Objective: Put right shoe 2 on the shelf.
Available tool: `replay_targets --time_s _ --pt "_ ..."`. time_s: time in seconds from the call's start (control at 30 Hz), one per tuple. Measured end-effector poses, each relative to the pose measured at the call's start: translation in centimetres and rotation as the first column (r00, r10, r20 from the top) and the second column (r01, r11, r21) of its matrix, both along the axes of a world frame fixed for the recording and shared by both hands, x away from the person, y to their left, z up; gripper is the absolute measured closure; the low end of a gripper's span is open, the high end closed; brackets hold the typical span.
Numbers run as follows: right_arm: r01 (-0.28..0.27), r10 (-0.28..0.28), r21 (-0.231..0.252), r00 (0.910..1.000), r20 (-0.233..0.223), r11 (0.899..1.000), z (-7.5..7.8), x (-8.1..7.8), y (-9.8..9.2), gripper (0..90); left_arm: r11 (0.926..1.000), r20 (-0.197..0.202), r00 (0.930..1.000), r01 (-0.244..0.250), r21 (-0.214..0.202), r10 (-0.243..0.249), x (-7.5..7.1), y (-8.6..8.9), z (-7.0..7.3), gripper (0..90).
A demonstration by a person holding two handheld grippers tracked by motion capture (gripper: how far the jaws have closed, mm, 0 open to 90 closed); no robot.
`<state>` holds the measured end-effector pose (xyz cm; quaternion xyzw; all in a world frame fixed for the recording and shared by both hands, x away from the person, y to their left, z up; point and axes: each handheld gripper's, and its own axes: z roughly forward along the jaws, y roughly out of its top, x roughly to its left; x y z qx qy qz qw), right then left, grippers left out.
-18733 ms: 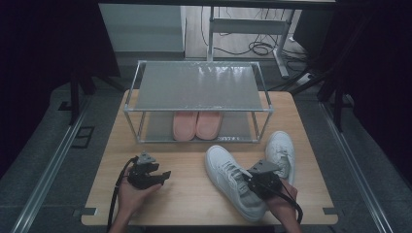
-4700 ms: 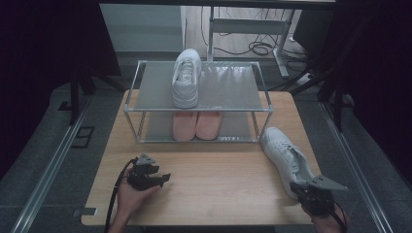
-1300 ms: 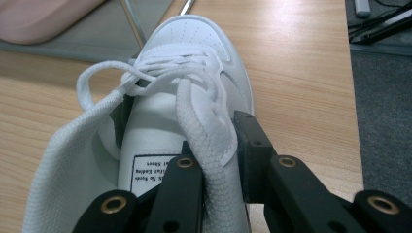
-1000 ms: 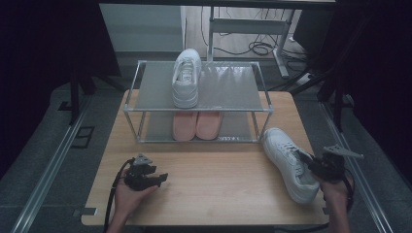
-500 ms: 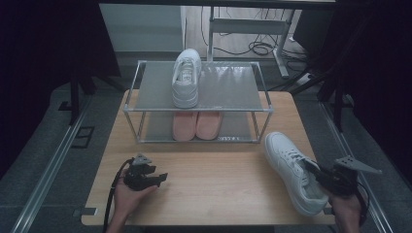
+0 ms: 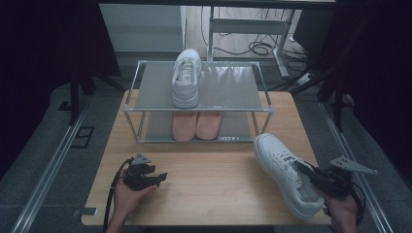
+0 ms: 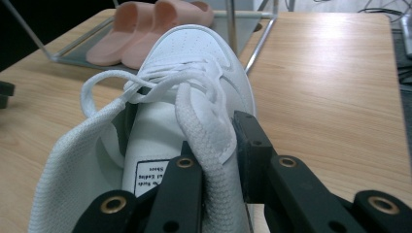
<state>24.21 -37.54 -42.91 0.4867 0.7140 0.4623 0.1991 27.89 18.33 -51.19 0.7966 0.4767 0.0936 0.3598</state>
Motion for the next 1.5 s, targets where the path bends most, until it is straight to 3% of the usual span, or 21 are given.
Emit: replay_targets --time_s 0.33,0.63,0.93,1.5 --pt "-0.073 0.073 0.057 0.9973 0.014 0.996 -0.1 0.3 1.9 81.3 1.0 -0.003 1.0 0.003 0.002 -0.003 0.0 -0.1 -0.1 41.0" --pt "-0.143 0.142 0.089 0.9897 0.021 0.986 -0.6 1.1 5.1 81.3 1.0 0.002 1.0 -0.001 -0.001 0.001 0.0 0.0 0.0 41.0" --pt "-0.174 0.171 0.104 0.9846 0.037 0.979 -0.6 1.5 7.0 81.3 1.0 -0.002 1.0 -0.001 0.002 0.001 0.0 -0.1 -0.1 41.0" --pt "-0.242 0.23 0.138 0.9685 0.094 0.96 0.8 1.5 9.9 81.3 1.0 0.001 1.0 -0.001 0.006 0.001 0.0 -0.1 0.0 41.0"
